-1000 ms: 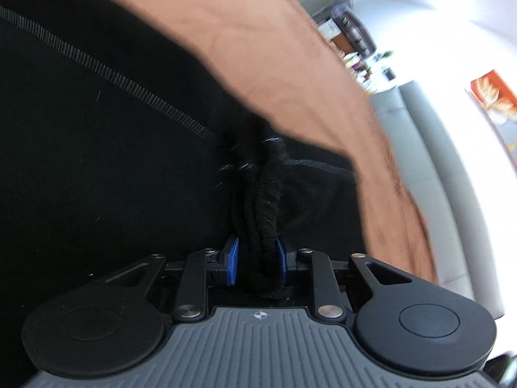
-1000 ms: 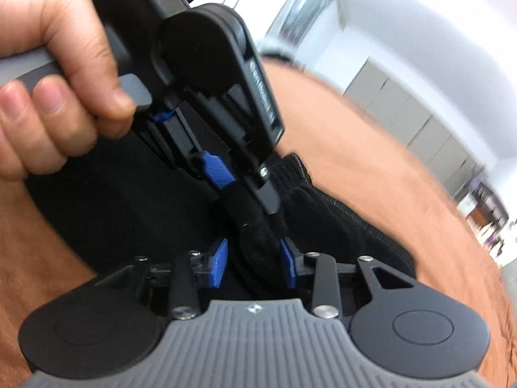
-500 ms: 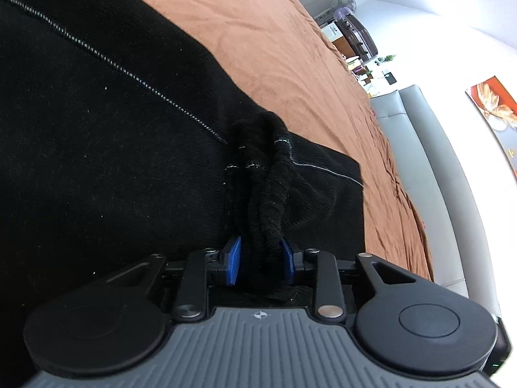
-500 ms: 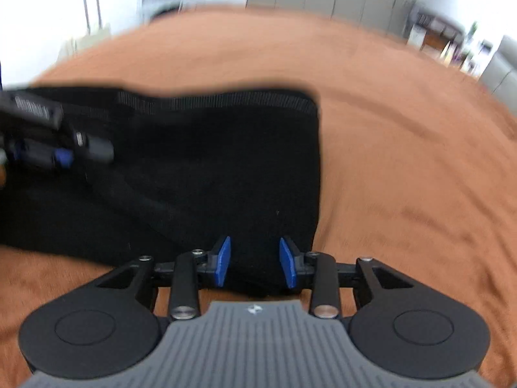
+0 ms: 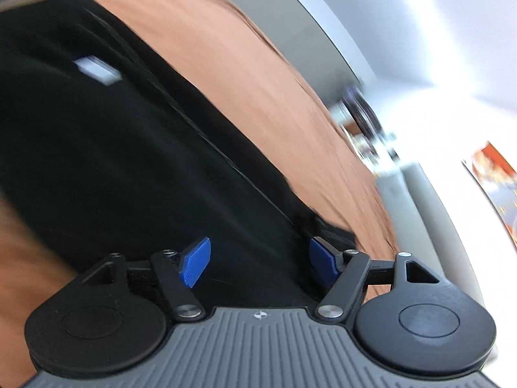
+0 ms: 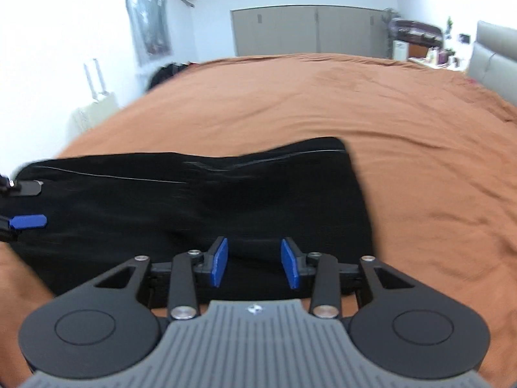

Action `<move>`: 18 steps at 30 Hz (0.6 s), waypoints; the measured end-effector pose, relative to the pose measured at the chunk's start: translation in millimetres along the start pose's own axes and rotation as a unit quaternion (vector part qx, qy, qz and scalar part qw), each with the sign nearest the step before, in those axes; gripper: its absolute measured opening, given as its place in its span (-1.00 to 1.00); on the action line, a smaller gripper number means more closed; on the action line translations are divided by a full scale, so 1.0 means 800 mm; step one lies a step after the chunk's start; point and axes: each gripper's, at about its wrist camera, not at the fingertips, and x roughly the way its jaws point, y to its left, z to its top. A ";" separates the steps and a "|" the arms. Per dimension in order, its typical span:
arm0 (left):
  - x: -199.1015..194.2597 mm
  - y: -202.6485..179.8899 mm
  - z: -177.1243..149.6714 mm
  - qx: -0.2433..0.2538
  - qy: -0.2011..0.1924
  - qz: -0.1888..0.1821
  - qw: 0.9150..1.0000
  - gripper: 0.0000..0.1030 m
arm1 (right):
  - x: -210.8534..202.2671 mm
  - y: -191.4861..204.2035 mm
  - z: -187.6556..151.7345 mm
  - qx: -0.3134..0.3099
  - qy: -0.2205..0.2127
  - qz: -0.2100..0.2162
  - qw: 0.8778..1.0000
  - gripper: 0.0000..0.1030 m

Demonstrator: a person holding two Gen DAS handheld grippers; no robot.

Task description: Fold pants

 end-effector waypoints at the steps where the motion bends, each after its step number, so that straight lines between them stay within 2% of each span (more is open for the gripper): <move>1: -0.023 0.019 0.006 -0.010 -0.019 0.013 1.000 0.64 | 0.002 0.011 0.001 0.006 0.003 0.012 1.000 -0.34; 5: -0.095 0.095 0.030 -0.081 -0.088 0.049 0.992 0.71 | 0.017 0.086 -0.001 0.007 0.017 0.064 0.998 -0.33; 8: -0.118 0.140 0.039 -0.120 -0.112 0.061 0.985 0.72 | 0.043 0.151 0.001 -0.026 0.025 0.092 0.995 -0.33; 13: -0.108 0.186 0.049 -0.173 -0.126 0.061 0.975 0.72 | 0.079 0.246 0.014 -0.084 0.029 0.128 0.988 -0.35; 18: -0.085 0.230 0.057 -0.229 -0.142 0.031 0.963 0.72 | 0.108 0.319 0.004 -0.128 0.031 0.135 0.982 -0.47</move>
